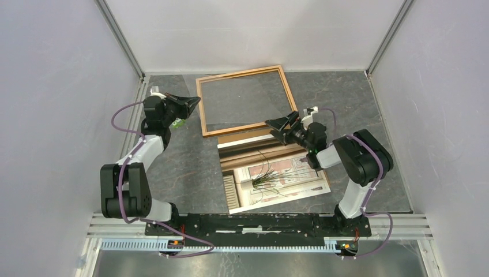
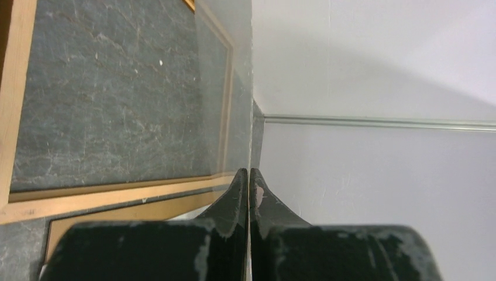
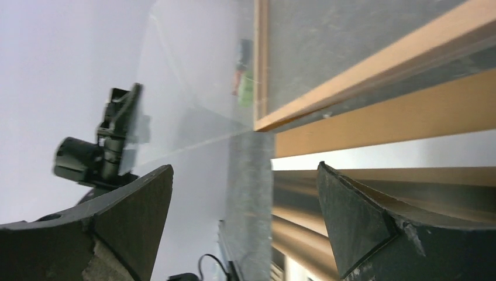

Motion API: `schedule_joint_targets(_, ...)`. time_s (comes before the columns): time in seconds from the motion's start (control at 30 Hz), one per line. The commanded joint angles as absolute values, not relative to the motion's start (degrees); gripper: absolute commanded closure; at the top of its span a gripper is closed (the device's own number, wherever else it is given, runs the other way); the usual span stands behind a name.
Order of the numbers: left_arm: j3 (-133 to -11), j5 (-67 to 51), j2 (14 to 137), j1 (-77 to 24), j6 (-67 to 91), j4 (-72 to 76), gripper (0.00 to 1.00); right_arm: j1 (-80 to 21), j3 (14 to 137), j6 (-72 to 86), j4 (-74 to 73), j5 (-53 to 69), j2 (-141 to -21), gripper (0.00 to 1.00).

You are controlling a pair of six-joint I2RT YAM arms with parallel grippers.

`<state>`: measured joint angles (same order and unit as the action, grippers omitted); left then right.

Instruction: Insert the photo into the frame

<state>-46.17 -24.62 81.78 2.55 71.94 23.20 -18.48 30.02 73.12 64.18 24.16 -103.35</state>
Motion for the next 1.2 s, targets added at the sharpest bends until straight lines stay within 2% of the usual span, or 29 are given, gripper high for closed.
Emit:
schedule_joint_targets(0.0,-45.13,-28.67,77.86,2.46,75.18,24.1,0.98,-21.85,31.68,82.85,76.59,15.52,-105.95,0.02)
schedule_joint_targets(0.3,-42.65,-31.89,74.18,3.42,76.36,23.64,0.98,-24.28,36.24,87.29,78.25,14.98,-113.24,0.03)
schedule_joint_targets(0.6,-42.45,-36.57,71.57,5.6,71.9,18.64,0.98,-20.22,35.72,88.94,85.81,17.54,-116.12,0.11)
schedule_joint_targets(0.97,-45.05,-42.62,72.09,8.2,59.59,8.75,0.98,-14.48,40.12,83.82,85.99,36.12,-119.54,0.12)
schedule_joint_targets(1.17,-45.68,-44.08,72.21,8.61,53.67,4.98,0.98,-12.31,40.71,79.89,84.06,40.8,-120.29,0.11)
